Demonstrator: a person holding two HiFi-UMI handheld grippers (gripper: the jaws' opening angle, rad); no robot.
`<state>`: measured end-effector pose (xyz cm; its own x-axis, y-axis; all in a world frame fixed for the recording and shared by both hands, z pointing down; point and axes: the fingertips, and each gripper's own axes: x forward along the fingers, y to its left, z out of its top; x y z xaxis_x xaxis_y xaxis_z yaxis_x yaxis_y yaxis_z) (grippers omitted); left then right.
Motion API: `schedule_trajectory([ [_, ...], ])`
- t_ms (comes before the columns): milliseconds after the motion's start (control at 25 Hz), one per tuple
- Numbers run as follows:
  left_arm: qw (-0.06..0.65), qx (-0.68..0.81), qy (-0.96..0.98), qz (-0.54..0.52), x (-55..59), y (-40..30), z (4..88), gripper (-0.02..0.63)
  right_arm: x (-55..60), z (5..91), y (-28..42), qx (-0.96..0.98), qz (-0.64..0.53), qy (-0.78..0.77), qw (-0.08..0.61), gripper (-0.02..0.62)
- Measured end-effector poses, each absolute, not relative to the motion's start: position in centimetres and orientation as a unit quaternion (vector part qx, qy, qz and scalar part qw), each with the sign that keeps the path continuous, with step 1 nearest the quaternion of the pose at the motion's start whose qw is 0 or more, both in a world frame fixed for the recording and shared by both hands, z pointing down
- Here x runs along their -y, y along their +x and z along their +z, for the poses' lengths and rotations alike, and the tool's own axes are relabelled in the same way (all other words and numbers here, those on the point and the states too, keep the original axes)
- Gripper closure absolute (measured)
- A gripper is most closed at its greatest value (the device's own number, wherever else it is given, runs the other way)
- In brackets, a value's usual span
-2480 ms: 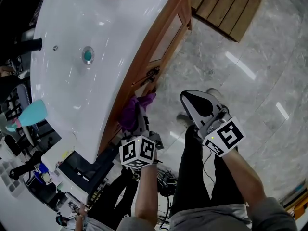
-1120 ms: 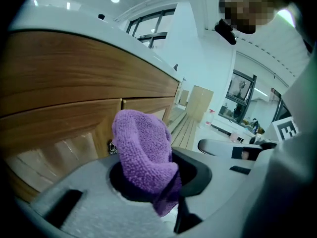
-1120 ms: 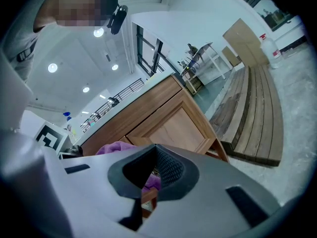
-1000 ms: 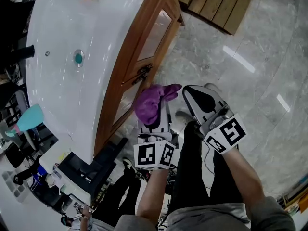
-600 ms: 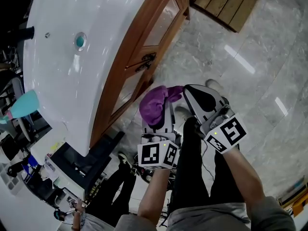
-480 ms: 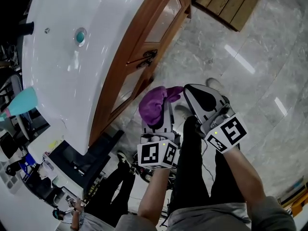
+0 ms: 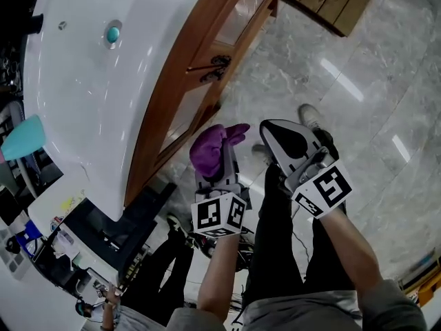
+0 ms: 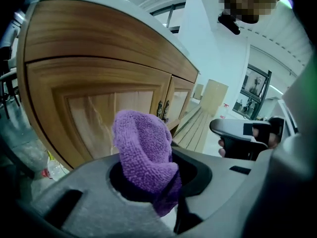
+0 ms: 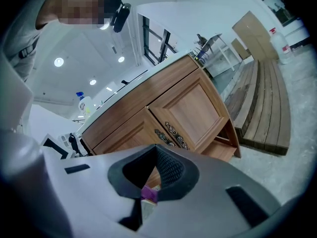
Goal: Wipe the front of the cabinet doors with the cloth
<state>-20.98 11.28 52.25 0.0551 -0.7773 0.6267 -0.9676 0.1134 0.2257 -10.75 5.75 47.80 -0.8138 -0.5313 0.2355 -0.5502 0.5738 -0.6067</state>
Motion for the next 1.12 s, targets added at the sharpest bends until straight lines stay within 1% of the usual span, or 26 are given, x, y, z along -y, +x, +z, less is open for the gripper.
schedule_trajectory([
  [200, 0.331, 0.676, 0.638, 0.159, -12.6, -23.4, 54.3, 0.525, -6.8, 48.7, -11.4, 0.884, 0.352, 0.308, 0.018, 0.586],
  [640, 0.373, 0.694, 0.595, 0.162, -15.0, -28.1, 58.0, 0.525, -7.7, 49.9, -12.1, 0.879, 0.357, 0.316, 0.026, 0.586],
  [1120, 0.399, 0.716, 0.551, 0.156, -16.0, -31.8, 59.7, 0.525, -7.6, 50.3, -12.4, 0.876, 0.358, 0.322, 0.026, 0.586],
])
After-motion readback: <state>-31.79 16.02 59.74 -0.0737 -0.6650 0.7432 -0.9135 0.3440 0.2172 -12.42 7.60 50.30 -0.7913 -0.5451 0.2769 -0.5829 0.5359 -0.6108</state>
